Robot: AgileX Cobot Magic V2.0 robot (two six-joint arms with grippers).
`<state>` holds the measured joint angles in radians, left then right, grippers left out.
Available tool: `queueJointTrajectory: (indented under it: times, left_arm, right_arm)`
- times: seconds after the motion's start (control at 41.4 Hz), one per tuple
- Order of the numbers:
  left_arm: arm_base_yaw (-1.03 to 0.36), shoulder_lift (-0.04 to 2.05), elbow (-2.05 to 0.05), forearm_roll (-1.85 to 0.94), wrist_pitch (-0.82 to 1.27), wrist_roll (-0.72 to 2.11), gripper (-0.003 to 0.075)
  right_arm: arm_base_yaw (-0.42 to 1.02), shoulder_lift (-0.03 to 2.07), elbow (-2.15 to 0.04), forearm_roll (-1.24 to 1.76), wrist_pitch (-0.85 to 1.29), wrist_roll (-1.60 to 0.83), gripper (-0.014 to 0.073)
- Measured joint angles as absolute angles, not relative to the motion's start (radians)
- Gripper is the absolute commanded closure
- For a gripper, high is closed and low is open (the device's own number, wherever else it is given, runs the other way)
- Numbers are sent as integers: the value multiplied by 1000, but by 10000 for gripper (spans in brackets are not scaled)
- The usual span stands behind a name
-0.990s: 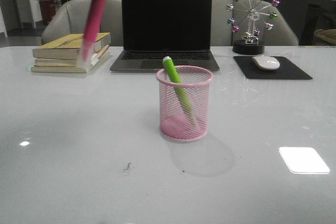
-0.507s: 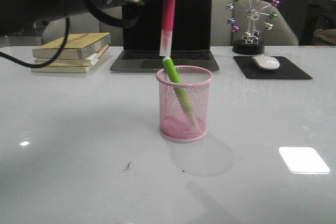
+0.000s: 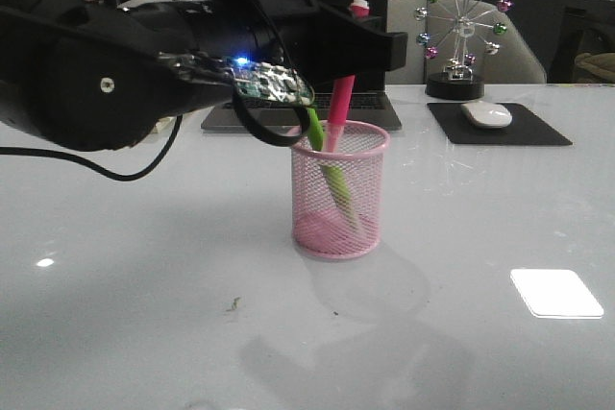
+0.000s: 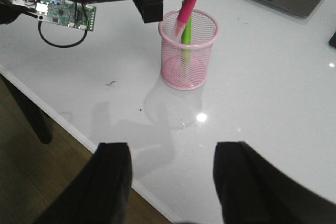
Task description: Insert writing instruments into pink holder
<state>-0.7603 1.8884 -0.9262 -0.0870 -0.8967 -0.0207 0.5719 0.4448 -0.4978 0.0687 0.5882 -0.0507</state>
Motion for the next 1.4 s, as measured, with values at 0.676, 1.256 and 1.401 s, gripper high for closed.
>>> queueJointTrajectory:
  times: [0.676,1.256,1.401]
  left_arm:
    - [-760,1827,-926,-80,-780,-22,284]
    - [-760,1102,-924,-23,397,23,284]
    - [-760,916,-864,-22,524,23,284]
  right_arm:
    - [572,445,-498,69,588,-51,127]
    - [572,445,-498,69,588,-51,127]
    - [572,445,-498,69,588,-51,127]
